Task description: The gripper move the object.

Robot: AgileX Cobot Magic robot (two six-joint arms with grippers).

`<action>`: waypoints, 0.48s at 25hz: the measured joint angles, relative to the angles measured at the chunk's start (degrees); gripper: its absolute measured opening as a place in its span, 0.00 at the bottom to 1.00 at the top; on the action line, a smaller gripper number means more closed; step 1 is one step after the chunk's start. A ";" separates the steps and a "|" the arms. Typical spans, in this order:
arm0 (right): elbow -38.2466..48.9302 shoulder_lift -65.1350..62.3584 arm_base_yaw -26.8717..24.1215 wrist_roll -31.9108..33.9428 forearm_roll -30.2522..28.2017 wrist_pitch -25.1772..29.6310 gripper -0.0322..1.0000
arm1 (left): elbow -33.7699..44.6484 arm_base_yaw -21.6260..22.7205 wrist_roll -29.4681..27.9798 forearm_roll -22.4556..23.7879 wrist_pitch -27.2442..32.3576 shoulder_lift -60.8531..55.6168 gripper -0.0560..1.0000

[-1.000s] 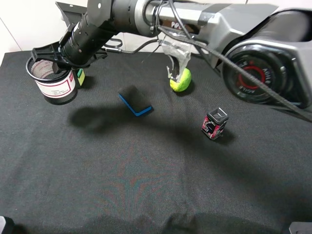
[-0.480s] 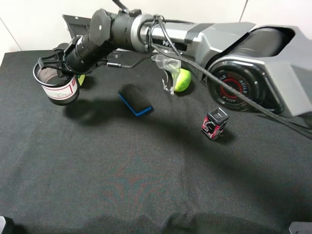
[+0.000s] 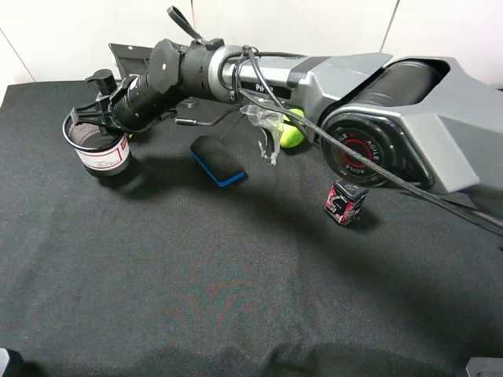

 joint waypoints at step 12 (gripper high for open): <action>0.00 1.15 0.42 -0.51 0.41 -0.83 0.25 | 0.00 0.00 0.00 0.00 0.00 0.00 1.00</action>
